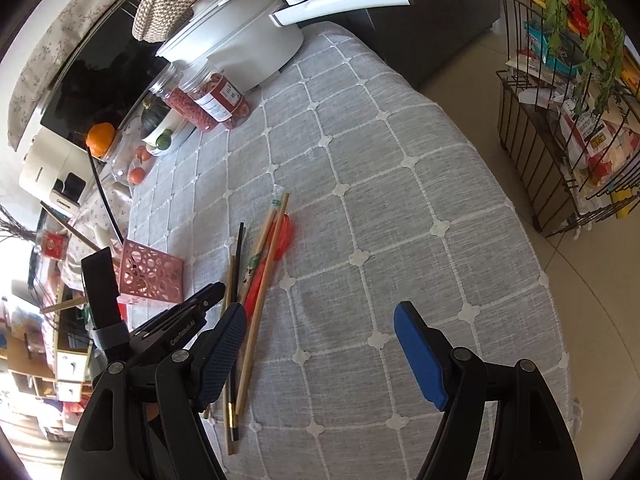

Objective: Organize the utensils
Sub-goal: 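Move the left gripper back over the remaining chopsticks, then close the left gripper on a loose wooden chopstick and lift it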

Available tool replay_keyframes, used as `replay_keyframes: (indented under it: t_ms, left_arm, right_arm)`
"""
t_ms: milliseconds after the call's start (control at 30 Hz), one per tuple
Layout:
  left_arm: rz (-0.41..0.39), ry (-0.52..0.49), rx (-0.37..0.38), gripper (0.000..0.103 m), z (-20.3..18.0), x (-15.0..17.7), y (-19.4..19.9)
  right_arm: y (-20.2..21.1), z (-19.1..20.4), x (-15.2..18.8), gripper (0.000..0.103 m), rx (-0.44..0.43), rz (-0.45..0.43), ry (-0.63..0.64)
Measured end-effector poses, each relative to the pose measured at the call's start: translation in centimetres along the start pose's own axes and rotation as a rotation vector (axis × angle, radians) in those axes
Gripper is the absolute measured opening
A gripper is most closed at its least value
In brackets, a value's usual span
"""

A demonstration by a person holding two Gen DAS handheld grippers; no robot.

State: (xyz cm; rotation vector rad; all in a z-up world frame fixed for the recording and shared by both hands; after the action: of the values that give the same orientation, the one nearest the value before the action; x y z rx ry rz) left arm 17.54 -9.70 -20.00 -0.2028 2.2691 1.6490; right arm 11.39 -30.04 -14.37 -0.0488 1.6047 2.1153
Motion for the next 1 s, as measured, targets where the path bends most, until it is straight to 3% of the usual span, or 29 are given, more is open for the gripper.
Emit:
replay_keyframes:
  t_ms: [267,433,567,833,1000]
  left_arm:
    - [0.022,0.040,0.056,0.011,-0.2,0.0,0.5]
    - [0.059,-0.010,0.016,0.011,-0.6,0.6,-0.2]
    - [0.036,-0.006,0.008,0.011,-0.4,0.1,-0.4]
    - [-0.011,-0.103,-0.035,0.009,-1.1,0.0,0.0]
    - [-0.070,-0.162,0.021,0.008,-2.7,0.5,3.3]
  right_arm:
    - [-0.3,0.7,0.1,0.077,0.009,0.005,0.029]
    - [-0.3,0.6,0.1,0.077,0.013,0.004,0.029]
    - [-0.3,0.4,0.1,0.077,0.015,0.005,0.025]
    - [-1.0,0.2,-0.1,0.077,0.027,0.023,0.005]
    - [-2.0,0.3,-0.1,0.077,0.044,0.041,-0.004]
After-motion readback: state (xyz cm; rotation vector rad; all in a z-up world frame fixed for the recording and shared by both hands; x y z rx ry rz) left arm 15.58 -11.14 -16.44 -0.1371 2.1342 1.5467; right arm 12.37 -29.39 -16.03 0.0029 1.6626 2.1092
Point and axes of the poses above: each gripper's, at about its wrist camera, not at the fingertips, and y roughly against the way its jaws point, z to its left, x to its underside, the point moved 5 cm from there along -y, roughly the way its jaws point, and after that the axes turned 5 degrees about x, right-handed, at the moved point
